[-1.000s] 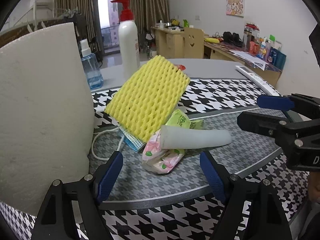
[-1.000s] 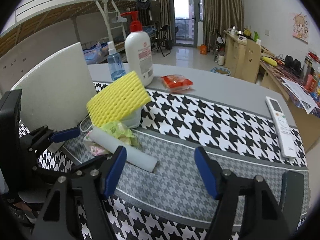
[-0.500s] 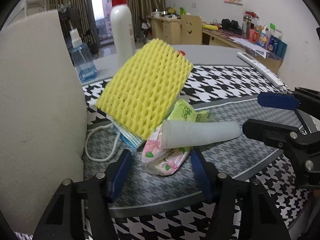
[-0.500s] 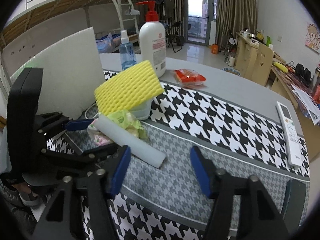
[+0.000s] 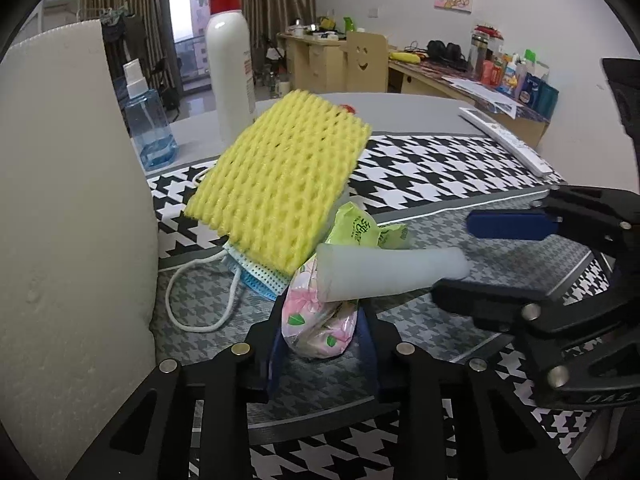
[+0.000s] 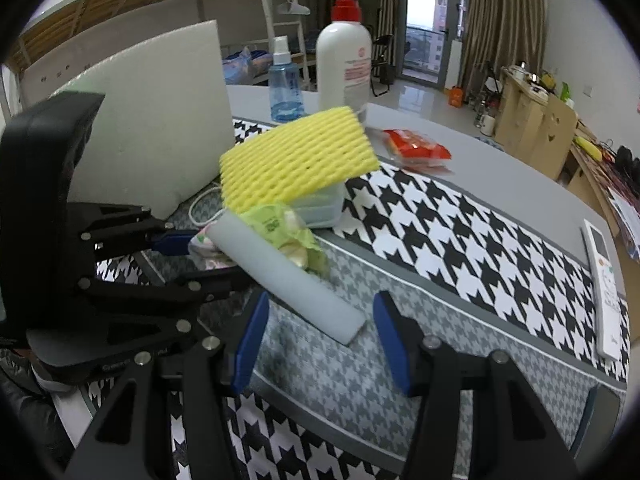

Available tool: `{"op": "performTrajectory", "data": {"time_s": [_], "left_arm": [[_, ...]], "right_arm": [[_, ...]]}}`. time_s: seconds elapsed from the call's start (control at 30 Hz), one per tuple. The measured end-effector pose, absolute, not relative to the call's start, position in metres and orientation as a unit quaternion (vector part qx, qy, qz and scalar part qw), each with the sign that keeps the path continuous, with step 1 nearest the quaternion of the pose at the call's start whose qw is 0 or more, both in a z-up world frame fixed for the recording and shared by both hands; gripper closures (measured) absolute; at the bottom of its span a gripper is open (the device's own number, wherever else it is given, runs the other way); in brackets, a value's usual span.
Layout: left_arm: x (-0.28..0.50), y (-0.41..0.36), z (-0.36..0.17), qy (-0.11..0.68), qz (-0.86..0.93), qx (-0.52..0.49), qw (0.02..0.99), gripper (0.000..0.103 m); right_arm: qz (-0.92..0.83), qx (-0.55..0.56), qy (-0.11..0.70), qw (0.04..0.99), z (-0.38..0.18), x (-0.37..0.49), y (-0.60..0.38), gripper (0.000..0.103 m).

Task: Organize soft objects
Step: 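Close the right gripper on the white foam tube while the left gripper holds the pouch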

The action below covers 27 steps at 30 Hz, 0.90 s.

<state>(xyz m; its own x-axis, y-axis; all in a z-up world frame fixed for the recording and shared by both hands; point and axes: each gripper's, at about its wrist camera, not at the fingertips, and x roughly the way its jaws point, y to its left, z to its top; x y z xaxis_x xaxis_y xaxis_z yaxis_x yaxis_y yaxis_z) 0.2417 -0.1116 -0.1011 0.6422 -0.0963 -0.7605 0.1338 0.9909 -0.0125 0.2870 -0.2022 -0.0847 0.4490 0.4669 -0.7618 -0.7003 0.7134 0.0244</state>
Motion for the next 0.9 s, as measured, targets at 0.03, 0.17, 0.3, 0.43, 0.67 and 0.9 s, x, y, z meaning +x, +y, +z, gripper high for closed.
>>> {"op": "performTrajectory", "data": {"time_s": [0.03,0.17,0.3,0.43,0.67,0.9], "left_arm": [[0.24,-0.112,-0.101,0.416,-0.068,0.024,0.906,0.07],[0.237,-0.112,-0.101,0.416,-0.078,0.029,0.906,0.07],[0.234,-0.114,-0.1,0.413,-0.088,0.035,0.906,0.07],[0.233,-0.112,-0.101,0.415,-0.089,0.034,0.905,0.07],[0.233,-0.111,-0.1,0.416,-0.094,0.033,0.904,0.071],[0.228,-0.109,-0.1,0.415,-0.095,0.029,0.904,0.072]], "right_arm": [[0.35,-0.149,0.393,0.837,-0.086,0.286,-0.202,0.044],[0.355,-0.147,0.399,0.833,-0.088,0.289,-0.202,0.044],[0.354,-0.151,0.398,0.833,-0.089,0.288,-0.2,0.047],[0.351,-0.164,0.4,0.831,-0.094,0.289,-0.195,0.058],[0.343,-0.176,0.395,0.834,-0.098,0.289,-0.191,0.06],[0.331,-0.195,0.387,0.838,-0.098,0.287,-0.186,0.072]]}}
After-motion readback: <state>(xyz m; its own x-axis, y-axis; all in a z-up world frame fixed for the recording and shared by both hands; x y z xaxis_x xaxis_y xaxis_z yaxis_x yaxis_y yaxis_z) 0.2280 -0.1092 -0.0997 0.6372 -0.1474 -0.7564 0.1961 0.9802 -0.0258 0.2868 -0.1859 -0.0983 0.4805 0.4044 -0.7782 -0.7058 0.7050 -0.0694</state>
